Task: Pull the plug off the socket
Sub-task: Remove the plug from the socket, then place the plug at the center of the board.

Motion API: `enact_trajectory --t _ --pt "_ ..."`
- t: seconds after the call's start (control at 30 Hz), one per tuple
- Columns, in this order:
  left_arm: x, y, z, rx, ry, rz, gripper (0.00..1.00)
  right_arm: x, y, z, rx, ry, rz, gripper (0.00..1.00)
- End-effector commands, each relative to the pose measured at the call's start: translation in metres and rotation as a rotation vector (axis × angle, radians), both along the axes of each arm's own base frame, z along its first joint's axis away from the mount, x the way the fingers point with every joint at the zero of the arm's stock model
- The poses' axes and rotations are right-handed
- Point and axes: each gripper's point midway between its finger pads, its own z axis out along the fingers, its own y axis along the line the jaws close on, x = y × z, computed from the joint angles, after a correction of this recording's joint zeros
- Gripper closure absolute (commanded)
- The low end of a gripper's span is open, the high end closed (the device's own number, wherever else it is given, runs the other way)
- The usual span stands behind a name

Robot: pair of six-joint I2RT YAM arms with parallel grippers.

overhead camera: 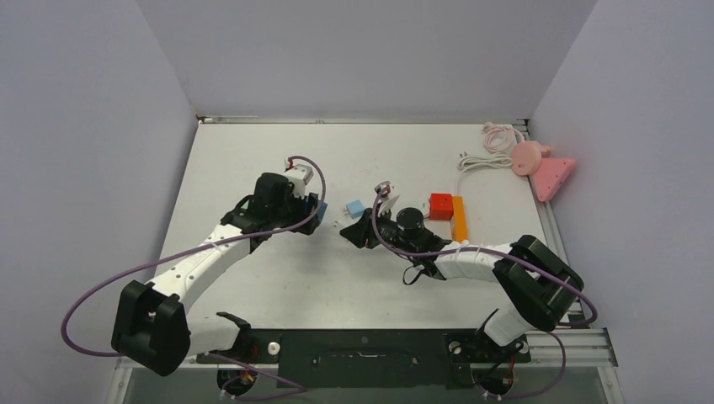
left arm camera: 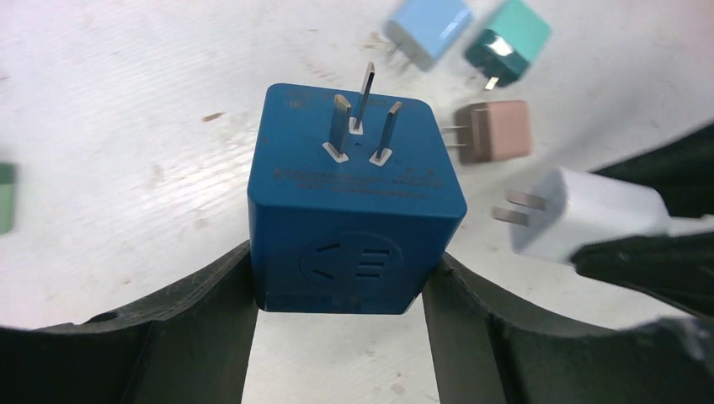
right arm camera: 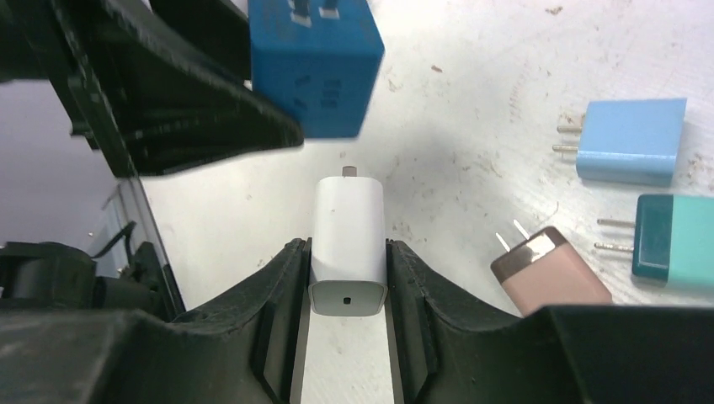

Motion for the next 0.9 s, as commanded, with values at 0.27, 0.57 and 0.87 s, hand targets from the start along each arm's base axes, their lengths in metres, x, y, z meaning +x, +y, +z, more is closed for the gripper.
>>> enact_trajectory --t 0.27,0.57,0.87 --pt "0.028 0.009 0.034 -0.039 -0.095 0.096 1.00 0.004 0.001 0.016 -0.042 -0.082 -0.061 0.95" --pt "0.037 0.021 0.013 -0.058 0.024 0.138 1.00 0.028 0.006 -0.022 -0.120 0.011 -0.053 0.94" --pt "0.040 0.023 -0.020 -0.033 0.174 0.131 1.00 0.046 0.023 -0.044 -0.188 0.033 -0.035 0.84"
